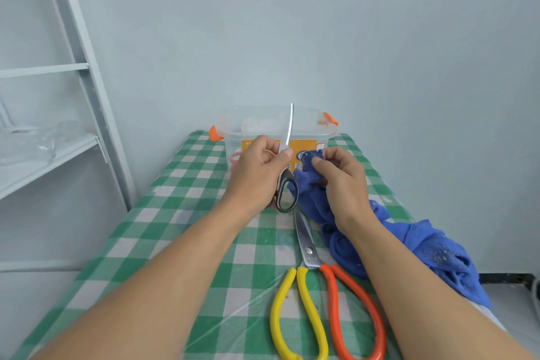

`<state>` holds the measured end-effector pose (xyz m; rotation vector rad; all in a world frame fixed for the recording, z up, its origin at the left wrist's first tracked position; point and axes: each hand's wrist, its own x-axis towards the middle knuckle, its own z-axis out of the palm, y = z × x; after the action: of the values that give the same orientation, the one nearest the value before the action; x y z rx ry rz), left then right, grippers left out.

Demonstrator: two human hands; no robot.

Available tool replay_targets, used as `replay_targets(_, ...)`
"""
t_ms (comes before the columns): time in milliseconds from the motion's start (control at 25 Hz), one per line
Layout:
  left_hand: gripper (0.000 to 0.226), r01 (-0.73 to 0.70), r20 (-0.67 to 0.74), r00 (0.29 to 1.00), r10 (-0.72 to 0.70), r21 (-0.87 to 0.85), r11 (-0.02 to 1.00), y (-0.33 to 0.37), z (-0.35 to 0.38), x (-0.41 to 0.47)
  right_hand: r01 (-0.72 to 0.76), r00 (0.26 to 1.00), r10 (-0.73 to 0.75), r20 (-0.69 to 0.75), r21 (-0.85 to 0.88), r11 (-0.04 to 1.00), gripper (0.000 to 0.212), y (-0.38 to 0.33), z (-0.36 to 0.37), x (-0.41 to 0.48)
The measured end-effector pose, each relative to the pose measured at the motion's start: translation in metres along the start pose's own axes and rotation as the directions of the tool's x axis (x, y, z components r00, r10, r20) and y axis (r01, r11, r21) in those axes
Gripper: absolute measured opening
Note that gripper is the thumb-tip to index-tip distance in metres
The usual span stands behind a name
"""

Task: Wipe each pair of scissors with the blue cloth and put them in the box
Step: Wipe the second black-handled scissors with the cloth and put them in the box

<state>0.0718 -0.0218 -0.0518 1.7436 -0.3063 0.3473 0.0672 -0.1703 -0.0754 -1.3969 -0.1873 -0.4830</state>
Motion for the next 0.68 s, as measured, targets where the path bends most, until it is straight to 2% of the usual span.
replay_targets(120,0.017,0.072,0.094,0.994,-0.063,-0.095,0.993,-0.002,0.001,0.004,-0.067,0.997,0.066,0.026,0.04,0.997,0.015,0.003,-0.001,0.003)
replay_targets(240,0.018,0.096,0.05,0.994,-0.093,-0.063,0.993,-0.009,0.005,0.008,-0.076,0.996,0.074,0.058,0.042,0.996,0.008,0.003,0.0,0.003)
replay_targets(440,0.021,-0.072,-0.074,0.994,0.083,0.136,0.988,-0.009,0.018,0.009,-0.088,0.976,0.084,0.201,0.012,0.996,0.016,0.005,0.002,0.001)
replay_targets(600,0.018,-0.004,-0.023,1.0,0.004,-0.034,0.999,-0.011,0.021,0.01,-0.045,0.975,0.043,0.217,0.006,0.999,0.015,0.006,0.004,0.0)
replay_targets(680,0.026,0.068,0.033,0.997,-0.064,-0.116,0.991,-0.011,0.017,0.012,-0.016,0.974,0.021,0.225,-0.027,1.0,0.014,0.009,0.004,0.002)
